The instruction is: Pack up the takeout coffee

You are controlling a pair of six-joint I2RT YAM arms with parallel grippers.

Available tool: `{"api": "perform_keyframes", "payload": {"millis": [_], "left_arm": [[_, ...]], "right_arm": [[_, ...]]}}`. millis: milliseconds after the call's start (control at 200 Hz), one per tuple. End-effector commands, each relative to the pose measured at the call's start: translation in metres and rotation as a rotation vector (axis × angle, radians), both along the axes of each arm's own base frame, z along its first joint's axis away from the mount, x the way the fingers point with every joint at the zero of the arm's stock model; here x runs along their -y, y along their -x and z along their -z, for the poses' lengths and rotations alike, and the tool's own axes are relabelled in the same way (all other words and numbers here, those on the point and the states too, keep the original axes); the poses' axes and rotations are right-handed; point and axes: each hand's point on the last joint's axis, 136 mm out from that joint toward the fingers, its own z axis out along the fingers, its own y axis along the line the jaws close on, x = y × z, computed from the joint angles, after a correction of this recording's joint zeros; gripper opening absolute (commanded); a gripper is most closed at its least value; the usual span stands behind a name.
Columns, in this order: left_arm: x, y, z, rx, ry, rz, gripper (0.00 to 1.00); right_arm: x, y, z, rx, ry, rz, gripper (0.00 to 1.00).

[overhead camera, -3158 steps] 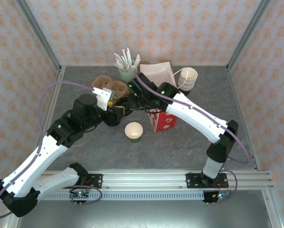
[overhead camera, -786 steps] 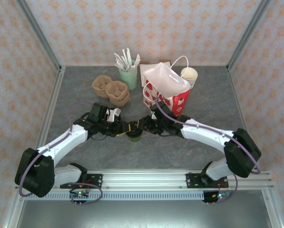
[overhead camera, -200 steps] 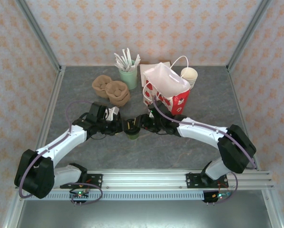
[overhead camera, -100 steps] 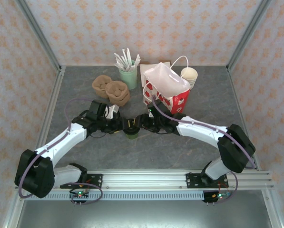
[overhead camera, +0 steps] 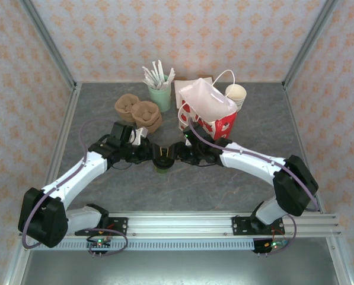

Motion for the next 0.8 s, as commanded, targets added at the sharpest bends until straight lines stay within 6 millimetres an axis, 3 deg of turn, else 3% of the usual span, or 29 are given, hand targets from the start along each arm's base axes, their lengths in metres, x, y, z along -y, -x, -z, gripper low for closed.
{"api": "perform_keyframes", "payload": {"millis": [0, 510, 676, 791], "left_arm": [[-0.002, 0.002, 0.001, 0.011, -0.032, 0.008, 0.6], [-0.021, -0.001, 0.007, 0.018, -0.154, -0.033, 0.6], [-0.026, -0.002, 0.0, 0.044, -0.179, -0.045, 0.61], [-0.025, -0.005, -0.013, 0.075, -0.164, -0.047, 0.68]], "right_arm": [[-0.002, 0.0, -0.008, 0.02, 0.005, -0.011, 0.58], [-0.012, -0.005, -0.007, 0.011, -0.007, -0.027, 0.57], [-0.014, -0.006, -0.017, 0.023, -0.011, -0.041, 0.57], [-0.015, -0.006, -0.025, 0.035, -0.015, -0.049, 0.57]]}}
